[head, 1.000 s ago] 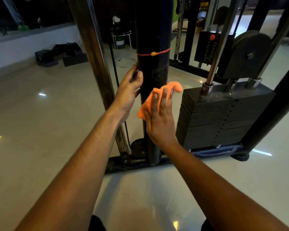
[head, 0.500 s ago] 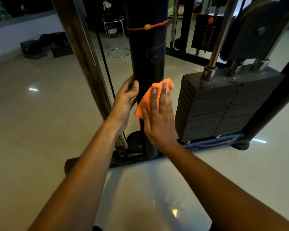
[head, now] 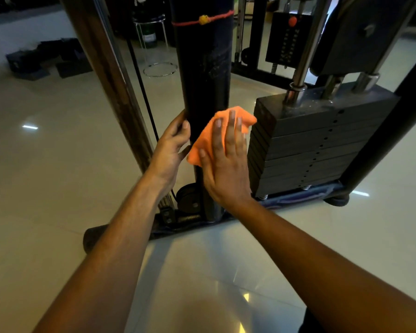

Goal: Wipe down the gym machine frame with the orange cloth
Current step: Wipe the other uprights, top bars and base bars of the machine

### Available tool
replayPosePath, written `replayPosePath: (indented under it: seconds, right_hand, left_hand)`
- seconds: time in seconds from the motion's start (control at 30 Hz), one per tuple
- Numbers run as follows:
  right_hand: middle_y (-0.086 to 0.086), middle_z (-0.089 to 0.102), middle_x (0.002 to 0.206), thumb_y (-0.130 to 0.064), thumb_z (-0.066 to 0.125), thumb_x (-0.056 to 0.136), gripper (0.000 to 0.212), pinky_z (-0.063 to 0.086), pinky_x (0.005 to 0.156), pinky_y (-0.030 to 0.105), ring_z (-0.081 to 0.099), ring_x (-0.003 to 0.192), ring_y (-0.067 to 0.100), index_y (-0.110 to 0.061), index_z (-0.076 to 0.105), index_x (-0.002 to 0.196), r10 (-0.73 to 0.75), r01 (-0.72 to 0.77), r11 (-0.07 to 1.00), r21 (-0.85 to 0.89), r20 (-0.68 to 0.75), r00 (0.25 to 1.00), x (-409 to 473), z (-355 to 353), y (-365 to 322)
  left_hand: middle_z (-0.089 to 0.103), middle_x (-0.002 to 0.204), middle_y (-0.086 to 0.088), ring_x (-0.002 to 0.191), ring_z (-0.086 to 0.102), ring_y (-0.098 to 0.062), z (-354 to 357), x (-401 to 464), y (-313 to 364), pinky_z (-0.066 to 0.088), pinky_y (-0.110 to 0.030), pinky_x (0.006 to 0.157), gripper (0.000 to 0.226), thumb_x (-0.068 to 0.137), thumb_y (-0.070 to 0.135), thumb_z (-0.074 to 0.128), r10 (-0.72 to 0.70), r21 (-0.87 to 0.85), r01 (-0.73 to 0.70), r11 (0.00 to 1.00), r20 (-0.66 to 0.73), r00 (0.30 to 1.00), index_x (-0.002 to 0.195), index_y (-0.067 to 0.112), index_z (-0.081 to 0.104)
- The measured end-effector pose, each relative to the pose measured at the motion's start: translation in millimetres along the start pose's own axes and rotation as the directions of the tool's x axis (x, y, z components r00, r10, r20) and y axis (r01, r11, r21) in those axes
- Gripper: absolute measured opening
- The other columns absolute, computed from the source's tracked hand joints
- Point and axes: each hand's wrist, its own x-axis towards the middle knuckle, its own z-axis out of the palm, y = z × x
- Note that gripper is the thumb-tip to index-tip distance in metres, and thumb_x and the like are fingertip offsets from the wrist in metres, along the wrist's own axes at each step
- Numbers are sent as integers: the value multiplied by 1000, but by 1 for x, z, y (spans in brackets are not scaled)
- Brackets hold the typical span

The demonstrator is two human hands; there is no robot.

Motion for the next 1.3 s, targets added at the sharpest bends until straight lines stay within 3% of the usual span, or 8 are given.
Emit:
replayPosePath:
  seconds: [0.17, 0.43, 0.63, 0.83, 0.97, 1.07, 1.23, 1.3]
  right_hand:
    - [9, -24, 179, -42, 53, 115, 95, 17, 130, 70, -9, 168, 39, -38, -25, 167, 74, -73, 997, -14, 107, 992, -48, 32, 18]
    - [6, -25, 177, -42, 49, 116, 81, 12, 132, 68, -13, 167, 39, -18, -4, 172, 6, -6, 1000, 10, 38, 999, 5, -5, -3]
    - [14, -23, 179, -43, 48, 117, 84, 19, 128, 72, -16, 166, 42, -23, -12, 172, -160, 209, 972, -106, 354, 921, -55, -4, 51]
    - [15, -11, 179, -35, 48, 117, 73, 14, 131, 70, -5, 167, 43, -13, 5, 172, -58, 57, 998, 19, 5, 998, -38, 28, 32]
    - [8, -27, 178, -32, 56, 115, 92, 23, 127, 73, -6, 166, 46, -29, -17, 171, -74, 81, 995, -52, 131, 989, -104, 70, 63]
    - [14, -21, 179, -30, 60, 112, 96, 23, 125, 74, -8, 166, 45, -29, -15, 172, -67, 88, 993, -75, 245, 967, -140, 76, 81]
    - [12, -15, 179, -29, 54, 116, 74, 16, 130, 70, -3, 168, 42, -11, 6, 169, -47, 46, 997, 65, 15, 999, -80, 63, 51]
    - [14, -12, 180, -29, 55, 115, 78, 20, 129, 70, -1, 168, 42, -12, 2, 170, -49, 51, 995, 82, -21, 999, -76, 68, 54]
  left_hand:
    - [59, 156, 11, 150, 48, -11, 2, -1, -1, 30, -55, 128, 56, 104, 43, 52, -6, 4, 6, 1000, -9, 1000, 160, 36, 48]
    - [64, 150, 11, 143, 55, -12, -2, -2, 1, 38, -54, 125, 40, 114, 34, 47, -54, -46, 53, 998, -8, 999, 153, 31, 56]
    - [66, 148, 9, 143, 56, -12, -7, 4, -21, 36, -50, 125, 39, 117, 33, 41, -85, 4, 85, 996, 46, 995, 152, 27, 56]
    - [67, 146, 8, 139, 59, -13, -6, 11, -53, 44, -43, 117, 30, 117, 35, 41, -4, 14, 4, 1000, 39, 999, 138, 34, 63]
    - [61, 153, 9, 143, 55, -7, -6, 9, -75, 43, -36, 121, 40, 117, 31, 42, 70, 42, -72, 997, 33, 997, 156, 27, 50]
    - [65, 147, 15, 140, 57, -2, -2, 0, -99, 46, -26, 112, 36, 116, 29, 45, 61, 34, -61, 998, 16, 998, 152, 31, 53]
    - [62, 152, 12, 145, 54, -7, -1, -6, -110, 42, -36, 118, 43, 117, 26, 42, 81, -33, -80, 996, 41, 996, 159, 28, 47]
    - [62, 152, 12, 144, 54, -7, 1, -6, -109, 44, -34, 115, 42, 118, 25, 40, 87, -50, -85, 995, 42, 995, 159, 28, 47]
